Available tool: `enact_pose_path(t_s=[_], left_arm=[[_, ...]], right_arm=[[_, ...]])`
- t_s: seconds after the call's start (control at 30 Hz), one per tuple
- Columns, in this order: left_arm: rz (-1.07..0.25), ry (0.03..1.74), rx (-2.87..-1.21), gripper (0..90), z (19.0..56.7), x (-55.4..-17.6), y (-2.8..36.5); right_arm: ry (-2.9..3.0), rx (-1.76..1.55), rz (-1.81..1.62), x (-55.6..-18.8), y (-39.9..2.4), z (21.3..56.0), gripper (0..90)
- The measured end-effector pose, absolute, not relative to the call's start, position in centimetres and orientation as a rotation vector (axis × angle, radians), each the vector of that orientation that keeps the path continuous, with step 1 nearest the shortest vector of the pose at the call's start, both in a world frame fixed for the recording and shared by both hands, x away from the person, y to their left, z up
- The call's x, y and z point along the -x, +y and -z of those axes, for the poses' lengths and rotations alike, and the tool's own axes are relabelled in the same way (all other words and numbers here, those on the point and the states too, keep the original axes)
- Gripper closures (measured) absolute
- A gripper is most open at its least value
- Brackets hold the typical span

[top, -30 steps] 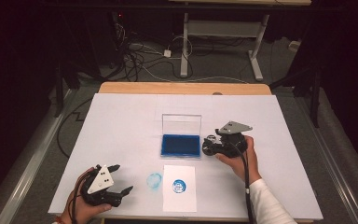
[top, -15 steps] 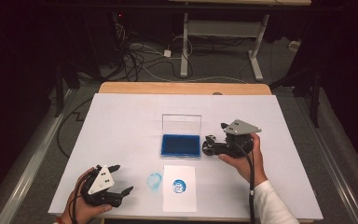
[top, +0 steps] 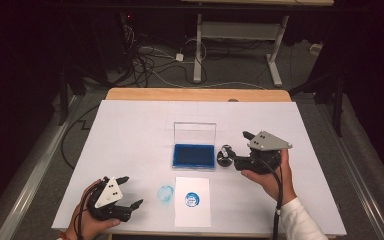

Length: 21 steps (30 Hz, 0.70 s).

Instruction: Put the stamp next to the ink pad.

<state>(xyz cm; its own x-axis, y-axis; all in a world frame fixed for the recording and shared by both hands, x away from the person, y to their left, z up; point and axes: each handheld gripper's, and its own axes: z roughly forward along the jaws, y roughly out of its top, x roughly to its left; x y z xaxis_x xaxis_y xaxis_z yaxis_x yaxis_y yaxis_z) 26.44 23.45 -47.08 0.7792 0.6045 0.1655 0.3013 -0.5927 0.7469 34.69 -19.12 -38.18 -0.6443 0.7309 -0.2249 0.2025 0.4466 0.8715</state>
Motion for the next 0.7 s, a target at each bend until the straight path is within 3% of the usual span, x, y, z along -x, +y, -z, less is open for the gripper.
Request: enact_pose_path(t_s=[0.7], left_arm=[[-0.528,0.665,-2.228,16.6,47.0,-26.4,23.3]], right_arm=[[2.097,-0.697,-1.159,-31.3,-20.1,38.0,25.9]])
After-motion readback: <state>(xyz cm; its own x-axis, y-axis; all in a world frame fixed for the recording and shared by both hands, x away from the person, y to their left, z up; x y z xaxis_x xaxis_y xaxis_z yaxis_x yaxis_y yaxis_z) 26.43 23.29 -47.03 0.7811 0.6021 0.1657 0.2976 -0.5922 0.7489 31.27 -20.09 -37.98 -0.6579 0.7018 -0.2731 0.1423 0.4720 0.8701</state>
